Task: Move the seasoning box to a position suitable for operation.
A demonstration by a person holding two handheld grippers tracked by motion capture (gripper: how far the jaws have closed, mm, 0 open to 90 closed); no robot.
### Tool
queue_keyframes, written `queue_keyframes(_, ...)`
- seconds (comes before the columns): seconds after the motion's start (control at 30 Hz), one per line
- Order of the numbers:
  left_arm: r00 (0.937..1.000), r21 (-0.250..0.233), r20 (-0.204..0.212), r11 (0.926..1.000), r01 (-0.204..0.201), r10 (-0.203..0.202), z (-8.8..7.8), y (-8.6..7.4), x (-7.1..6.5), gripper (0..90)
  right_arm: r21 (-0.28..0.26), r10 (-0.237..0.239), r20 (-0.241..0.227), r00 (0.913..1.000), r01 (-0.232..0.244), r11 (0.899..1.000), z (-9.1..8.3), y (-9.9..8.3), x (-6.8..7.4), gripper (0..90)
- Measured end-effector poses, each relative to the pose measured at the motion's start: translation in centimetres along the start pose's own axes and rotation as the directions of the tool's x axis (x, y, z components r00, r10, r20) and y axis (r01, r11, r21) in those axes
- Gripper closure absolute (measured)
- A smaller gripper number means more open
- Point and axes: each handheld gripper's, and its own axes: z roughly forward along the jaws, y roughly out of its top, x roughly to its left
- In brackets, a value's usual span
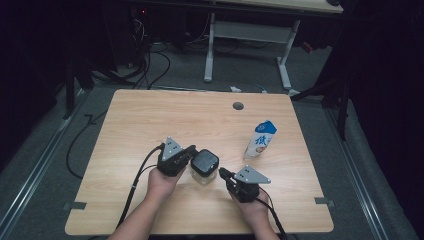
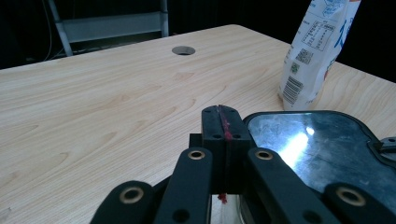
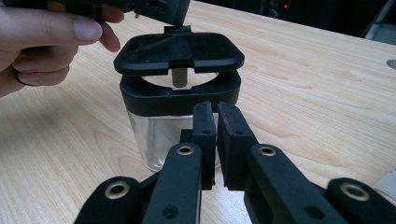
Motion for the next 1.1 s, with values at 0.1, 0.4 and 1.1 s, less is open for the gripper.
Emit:
queue_keyframes(0.1,1.0000,0.001,-0.001,1.0000,0.001,-0.001,0.0,0.0,0.0,90.0,-0.005,0.001,-0.003,1.0000,-0.001,1.000,0.0,0.1,0.0,86.1)
queue_keyframes(0.4,1.0000,0.002,-0.001,1.0000,0.003,-0.003,0.0,0.0,0.1,90.0,-0.013,-0.017,-0.006,0.9998,0.017,1.000,0.2,1.2,0.2,90.0)
queue_keyframes(1.1,0.9997,-0.013,-0.023,0.9999,0.004,-0.005,-2.5,-0.5,0.5,90.0,-0.023,-0.026,-0.013,0.9996,0.026,0.999,1.2,2.7,0.1,89.9)
